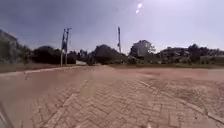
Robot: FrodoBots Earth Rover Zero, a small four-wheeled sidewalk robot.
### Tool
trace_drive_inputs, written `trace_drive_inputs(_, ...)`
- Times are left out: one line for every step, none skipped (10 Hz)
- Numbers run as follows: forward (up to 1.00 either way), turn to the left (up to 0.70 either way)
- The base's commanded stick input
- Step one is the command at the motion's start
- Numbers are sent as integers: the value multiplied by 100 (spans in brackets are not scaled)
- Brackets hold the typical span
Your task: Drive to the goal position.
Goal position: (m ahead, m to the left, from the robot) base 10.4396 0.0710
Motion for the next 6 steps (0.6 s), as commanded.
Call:
trace_drive_inputs(30,0)
trace_drive_inputs(30,0)
trace_drive_inputs(30,0)
trace_drive_inputs(30,0)
trace_drive_inputs(30,0)
trace_drive_inputs(30,0)
